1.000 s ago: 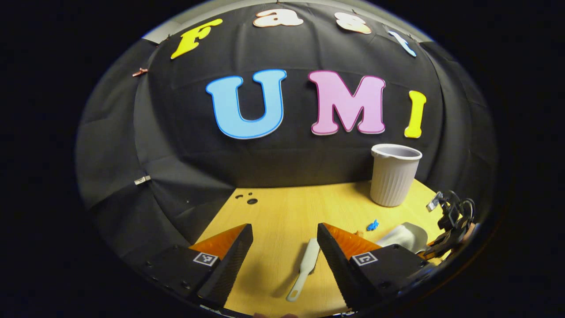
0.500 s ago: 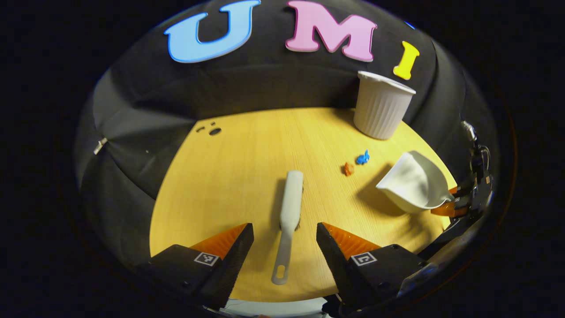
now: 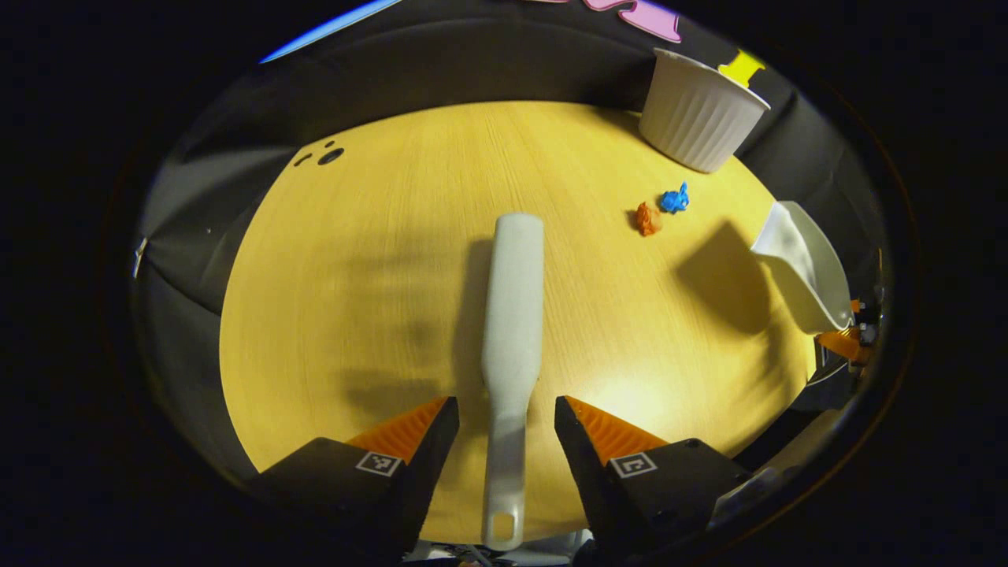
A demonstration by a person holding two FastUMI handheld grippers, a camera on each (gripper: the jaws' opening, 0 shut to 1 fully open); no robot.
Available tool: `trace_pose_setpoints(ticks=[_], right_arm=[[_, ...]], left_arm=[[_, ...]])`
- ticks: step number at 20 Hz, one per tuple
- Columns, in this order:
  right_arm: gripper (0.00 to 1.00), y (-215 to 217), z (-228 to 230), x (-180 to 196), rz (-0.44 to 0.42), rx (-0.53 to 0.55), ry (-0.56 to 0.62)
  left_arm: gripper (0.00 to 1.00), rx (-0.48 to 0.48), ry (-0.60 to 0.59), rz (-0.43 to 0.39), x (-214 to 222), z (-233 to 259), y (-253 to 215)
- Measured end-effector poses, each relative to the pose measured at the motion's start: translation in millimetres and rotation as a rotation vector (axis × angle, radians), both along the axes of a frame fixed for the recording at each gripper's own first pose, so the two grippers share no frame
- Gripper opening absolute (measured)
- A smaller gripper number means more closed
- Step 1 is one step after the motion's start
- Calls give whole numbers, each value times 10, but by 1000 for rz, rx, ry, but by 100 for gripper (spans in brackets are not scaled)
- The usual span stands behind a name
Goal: Pick up the small broom and dustpan from the desktop, sweep the trash into the dustpan with the broom, and then empty the trash into the garbage bin.
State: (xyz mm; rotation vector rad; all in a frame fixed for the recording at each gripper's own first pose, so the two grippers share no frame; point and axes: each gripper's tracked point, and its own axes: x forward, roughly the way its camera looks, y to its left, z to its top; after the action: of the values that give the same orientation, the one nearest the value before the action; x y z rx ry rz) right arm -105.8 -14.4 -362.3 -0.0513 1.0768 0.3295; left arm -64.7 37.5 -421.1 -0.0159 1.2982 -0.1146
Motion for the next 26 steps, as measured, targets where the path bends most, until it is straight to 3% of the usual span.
trace_pose_setpoints(ticks=[7, 8, 9, 11, 14, 18, 26], right_arm=[[38, 23, 45, -13, 21, -9, 15], [37, 30, 39, -10, 19, -9, 18], [37, 39, 31, -12, 20, -11, 22], [37, 69, 9, -17, 35, -15, 28], [38, 113, 0, -33, 65, -16, 44], [37, 159, -89, 9, 111, -55, 95], [37, 110, -222, 180, 188, -96, 179]], left_arm=[[69, 49, 58, -79, 13, -262, -32], [61, 40, 68, -88, 9, -244, -55], [64, 42, 72, -88, 12, -264, -66], [55, 46, 81, -85, 15, -241, -66], [33, 57, 73, -102, 14, -252, -105], [27, 122, 29, -149, 195, -196, -103], [25, 117, -81, -198, 1022, -8, -447]])
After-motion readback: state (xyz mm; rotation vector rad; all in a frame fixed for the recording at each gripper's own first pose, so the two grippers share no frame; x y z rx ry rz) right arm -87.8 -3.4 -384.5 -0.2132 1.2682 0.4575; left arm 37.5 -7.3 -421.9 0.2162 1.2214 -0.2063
